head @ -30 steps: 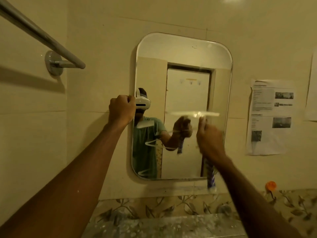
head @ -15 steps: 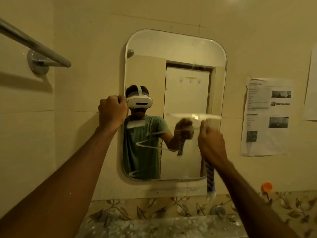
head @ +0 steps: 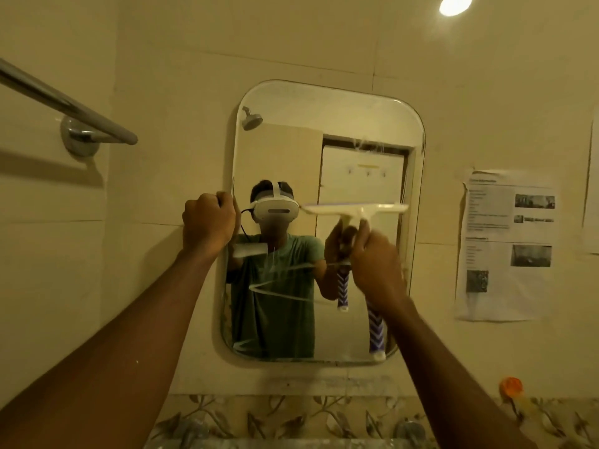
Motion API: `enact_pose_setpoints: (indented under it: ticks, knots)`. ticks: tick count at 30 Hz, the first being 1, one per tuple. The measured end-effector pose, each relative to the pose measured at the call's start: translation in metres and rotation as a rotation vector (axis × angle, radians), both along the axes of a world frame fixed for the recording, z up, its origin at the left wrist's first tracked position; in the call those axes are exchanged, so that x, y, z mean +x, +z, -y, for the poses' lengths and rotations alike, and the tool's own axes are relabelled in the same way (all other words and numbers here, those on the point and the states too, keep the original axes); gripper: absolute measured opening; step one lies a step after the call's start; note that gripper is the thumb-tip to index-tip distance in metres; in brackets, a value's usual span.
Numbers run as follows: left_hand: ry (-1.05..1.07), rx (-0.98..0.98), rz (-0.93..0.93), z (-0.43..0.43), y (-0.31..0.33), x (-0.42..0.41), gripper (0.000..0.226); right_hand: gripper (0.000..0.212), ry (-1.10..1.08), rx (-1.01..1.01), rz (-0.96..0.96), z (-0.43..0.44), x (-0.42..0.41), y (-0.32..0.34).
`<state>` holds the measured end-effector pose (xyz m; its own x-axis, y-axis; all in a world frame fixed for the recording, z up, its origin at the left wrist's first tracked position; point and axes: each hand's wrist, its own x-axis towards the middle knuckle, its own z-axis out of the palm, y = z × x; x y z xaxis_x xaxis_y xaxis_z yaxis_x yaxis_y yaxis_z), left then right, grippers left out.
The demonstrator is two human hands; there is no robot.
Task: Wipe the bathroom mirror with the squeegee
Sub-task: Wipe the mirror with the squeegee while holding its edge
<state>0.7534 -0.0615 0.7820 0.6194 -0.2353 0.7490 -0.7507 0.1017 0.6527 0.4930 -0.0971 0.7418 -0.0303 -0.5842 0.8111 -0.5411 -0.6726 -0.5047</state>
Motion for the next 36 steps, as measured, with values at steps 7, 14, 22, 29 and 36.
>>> enact_pose_setpoints:
  ticks: [7,14,22,29,36]
  knots:
    - [0.032,-0.021,0.021,-0.001,-0.002,-0.001,0.052,0.052,0.020,-0.103,0.001,0.005,-0.014,0.111]
    - [0.055,-0.065,0.021,0.001,-0.003,-0.004,0.052,0.053,0.091,-0.085,0.037,0.015,-0.024,0.091]
    - [-0.012,-0.062,-0.015,-0.012,-0.014,-0.012,0.050,0.052,0.053,0.083,-0.009,-0.002,-0.033,-0.046]
    - [0.007,-0.076,-0.013,-0.010,-0.022,-0.007,0.046,0.046,0.013,0.022,0.145,0.012,-0.048,0.000]
    - [0.018,-0.076,-0.021,-0.010,-0.030,-0.006,0.046,0.045,-0.075,0.241,0.126,-0.012,-0.031,-0.158]
